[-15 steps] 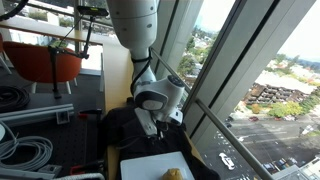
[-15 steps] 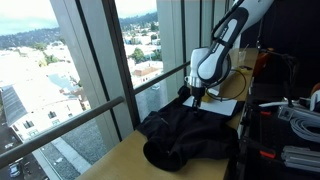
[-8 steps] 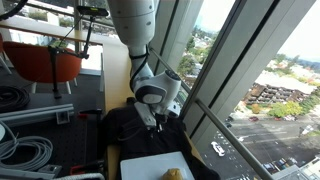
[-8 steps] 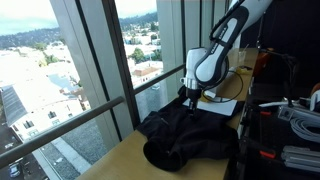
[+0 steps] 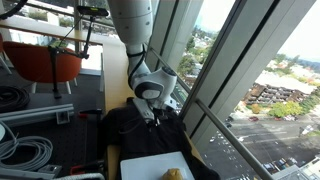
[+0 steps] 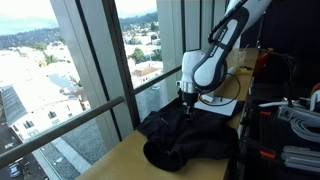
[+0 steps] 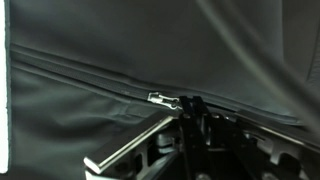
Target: Close the zipper of the black vest
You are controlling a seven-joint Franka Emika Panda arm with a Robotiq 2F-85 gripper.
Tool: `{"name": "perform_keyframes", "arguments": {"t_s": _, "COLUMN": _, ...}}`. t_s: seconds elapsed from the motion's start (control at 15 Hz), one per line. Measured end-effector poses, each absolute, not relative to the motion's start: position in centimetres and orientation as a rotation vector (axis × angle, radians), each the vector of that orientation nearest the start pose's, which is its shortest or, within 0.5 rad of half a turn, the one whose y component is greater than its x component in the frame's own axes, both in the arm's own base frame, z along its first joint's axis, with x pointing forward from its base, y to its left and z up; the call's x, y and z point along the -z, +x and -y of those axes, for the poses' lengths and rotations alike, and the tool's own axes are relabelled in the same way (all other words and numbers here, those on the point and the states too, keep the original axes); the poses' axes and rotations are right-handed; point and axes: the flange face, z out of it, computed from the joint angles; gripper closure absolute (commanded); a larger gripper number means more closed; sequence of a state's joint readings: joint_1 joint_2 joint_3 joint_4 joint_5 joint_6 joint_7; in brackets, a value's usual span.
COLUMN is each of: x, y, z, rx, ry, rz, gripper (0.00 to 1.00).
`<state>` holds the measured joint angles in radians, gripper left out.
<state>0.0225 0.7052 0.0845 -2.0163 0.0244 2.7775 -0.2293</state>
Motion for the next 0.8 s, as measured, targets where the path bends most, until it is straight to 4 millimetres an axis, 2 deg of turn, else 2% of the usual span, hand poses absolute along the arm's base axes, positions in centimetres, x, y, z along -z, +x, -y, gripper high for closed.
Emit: {"name": "perform_keyframes", "arguments": {"t_s": 0.8, "x": -9.3, "y": 58.9, "z": -11.6, "rx": 0.088, "ry": -3.031, "rz": 0.523, "gripper": 0.98}}
